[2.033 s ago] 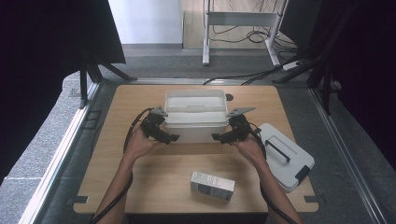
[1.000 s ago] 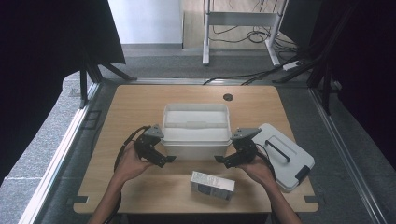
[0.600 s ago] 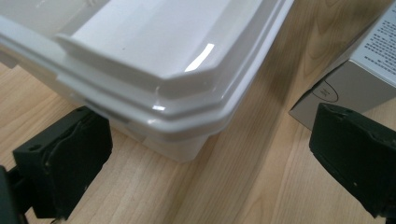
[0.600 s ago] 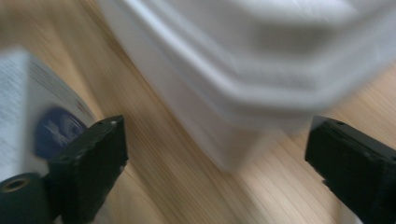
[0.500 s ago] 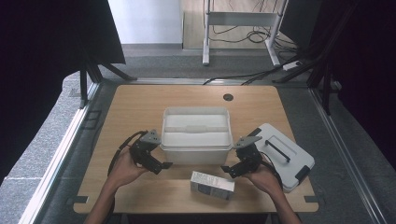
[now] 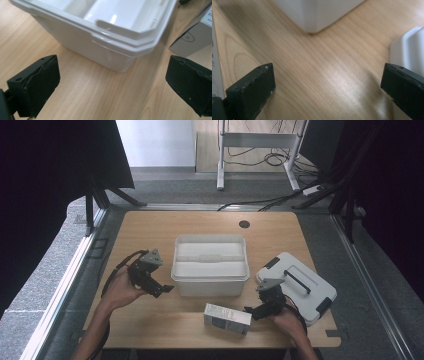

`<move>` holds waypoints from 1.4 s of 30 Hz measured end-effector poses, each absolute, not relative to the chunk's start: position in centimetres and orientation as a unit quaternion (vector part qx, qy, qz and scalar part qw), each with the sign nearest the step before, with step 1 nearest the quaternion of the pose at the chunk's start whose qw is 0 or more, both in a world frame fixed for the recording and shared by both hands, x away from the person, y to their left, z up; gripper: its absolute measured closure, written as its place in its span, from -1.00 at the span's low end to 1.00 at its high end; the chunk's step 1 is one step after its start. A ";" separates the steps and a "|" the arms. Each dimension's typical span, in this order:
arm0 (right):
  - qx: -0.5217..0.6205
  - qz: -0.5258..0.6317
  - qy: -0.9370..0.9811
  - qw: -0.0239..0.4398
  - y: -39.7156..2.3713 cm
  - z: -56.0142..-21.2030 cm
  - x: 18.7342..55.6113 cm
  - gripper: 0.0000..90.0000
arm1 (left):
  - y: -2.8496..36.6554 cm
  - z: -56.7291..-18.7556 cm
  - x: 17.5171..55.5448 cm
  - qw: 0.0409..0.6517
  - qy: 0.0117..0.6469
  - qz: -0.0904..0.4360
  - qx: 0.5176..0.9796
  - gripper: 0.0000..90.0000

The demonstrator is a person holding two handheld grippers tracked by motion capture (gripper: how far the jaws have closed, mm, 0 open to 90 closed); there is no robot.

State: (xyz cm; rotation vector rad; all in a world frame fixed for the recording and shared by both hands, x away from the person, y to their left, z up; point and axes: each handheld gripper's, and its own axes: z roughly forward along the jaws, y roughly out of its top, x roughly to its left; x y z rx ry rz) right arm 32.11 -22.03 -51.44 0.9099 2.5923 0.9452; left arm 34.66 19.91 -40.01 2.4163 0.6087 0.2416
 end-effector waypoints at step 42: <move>0.324 0.352 0.869 0.129 -22.6 -51.9 31.5 -1.00 | 3.9 -34.2 44.3 0.114 0.021 0.044 0.992 0.38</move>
